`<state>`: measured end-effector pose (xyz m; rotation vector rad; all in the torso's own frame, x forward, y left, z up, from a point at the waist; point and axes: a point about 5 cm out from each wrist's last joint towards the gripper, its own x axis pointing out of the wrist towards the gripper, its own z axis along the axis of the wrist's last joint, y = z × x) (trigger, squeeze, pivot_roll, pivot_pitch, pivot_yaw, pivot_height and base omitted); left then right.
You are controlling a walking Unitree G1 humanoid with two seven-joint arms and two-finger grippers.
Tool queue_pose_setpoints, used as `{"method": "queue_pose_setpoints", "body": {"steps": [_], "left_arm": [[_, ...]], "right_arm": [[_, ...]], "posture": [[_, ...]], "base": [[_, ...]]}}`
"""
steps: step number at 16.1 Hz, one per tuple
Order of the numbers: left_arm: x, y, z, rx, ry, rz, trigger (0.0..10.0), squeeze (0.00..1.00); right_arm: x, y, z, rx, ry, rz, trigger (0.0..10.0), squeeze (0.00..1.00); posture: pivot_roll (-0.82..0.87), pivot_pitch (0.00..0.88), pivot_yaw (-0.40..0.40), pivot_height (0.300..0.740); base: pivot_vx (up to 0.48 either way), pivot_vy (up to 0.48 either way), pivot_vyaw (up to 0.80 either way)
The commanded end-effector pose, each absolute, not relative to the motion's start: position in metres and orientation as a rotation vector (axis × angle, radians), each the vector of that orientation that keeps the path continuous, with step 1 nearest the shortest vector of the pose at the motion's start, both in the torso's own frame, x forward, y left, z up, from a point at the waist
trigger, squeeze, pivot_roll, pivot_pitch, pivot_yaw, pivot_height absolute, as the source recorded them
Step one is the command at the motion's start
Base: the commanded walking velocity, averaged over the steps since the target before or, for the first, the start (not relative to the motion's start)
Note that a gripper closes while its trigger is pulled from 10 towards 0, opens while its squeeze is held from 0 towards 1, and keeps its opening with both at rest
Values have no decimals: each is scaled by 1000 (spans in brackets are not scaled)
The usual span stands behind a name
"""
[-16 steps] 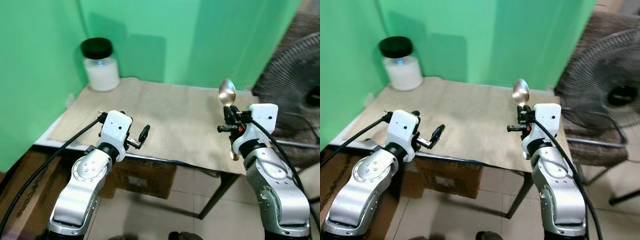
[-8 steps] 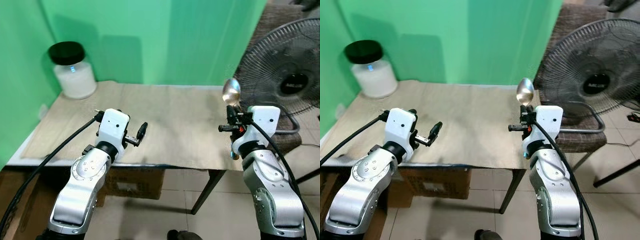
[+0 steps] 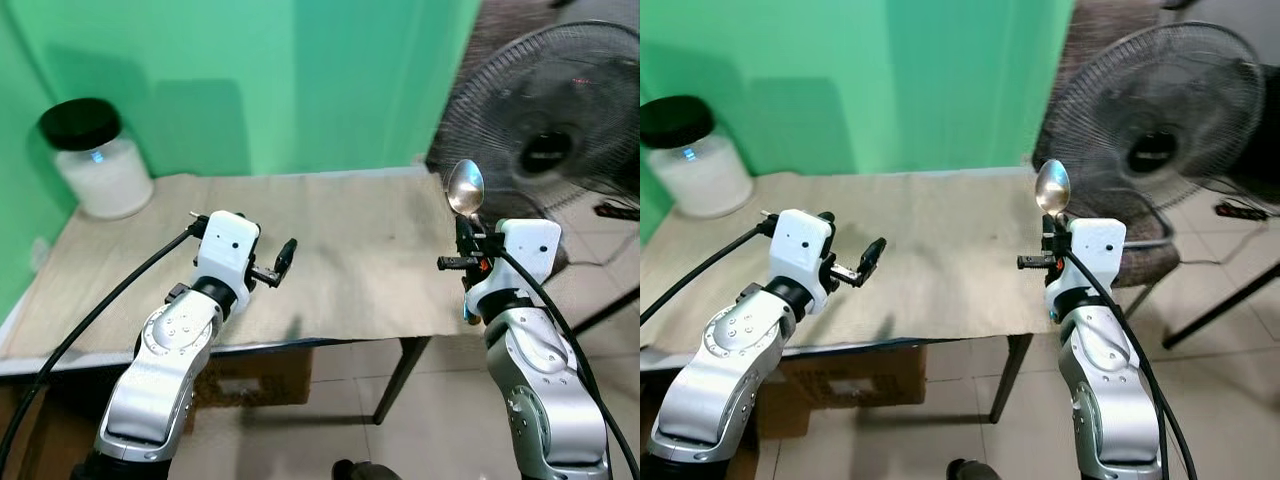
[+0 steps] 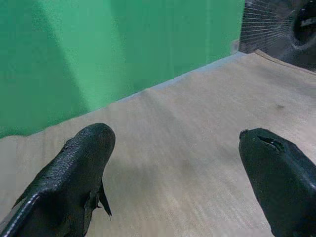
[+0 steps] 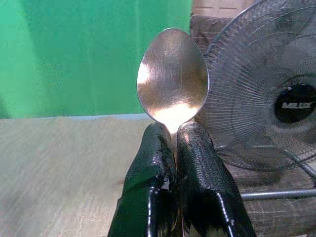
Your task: Setting the table
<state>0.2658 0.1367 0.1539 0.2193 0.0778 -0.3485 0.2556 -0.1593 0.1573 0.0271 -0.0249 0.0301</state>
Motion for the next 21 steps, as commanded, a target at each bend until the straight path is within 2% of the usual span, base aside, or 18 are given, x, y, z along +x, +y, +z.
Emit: {"method": "queue_pose_setpoints", "body": {"steps": [1,7,10,13,16,18,21], "left_arm": [[266,135,153,221,86,-365,10000,137],[266,137,153,227,85,-356,10000,129],[266,140,152,223,91,-335,10000,129],[267,139,152,212,84,-327,10000,129],[269,135,152,190,75,-336,10000,129],[270,134,153,186,77,-311,10000,71],[271,140,151,169,76,-262,10000,51]], "right_arm": [[253,-160,162,35,-40,40,10000,0],[254,-154,163,47,-34,78,10000,0],[257,-160,167,-7,-74,5,10000,0],[256,-158,161,37,-28,48,10000,0],[257,-164,159,26,-20,-7,10000,0],[256,-167,154,70,13,-11,10000,0],[257,-169,154,72,26,-7,10000,0]], "posture": [[38,0,15,740],[46,0,1,740],[41,0,-1,740],[36,0,-5,740],[23,0,-5,740],[29,0,-7,740],[25,0,-14,740]], "base": [[0,0,-800],[0,0,-800],[0,0,-800],[0,0,-800],[0,0,-800],[0,0,-791],[0,0,-781]]}}
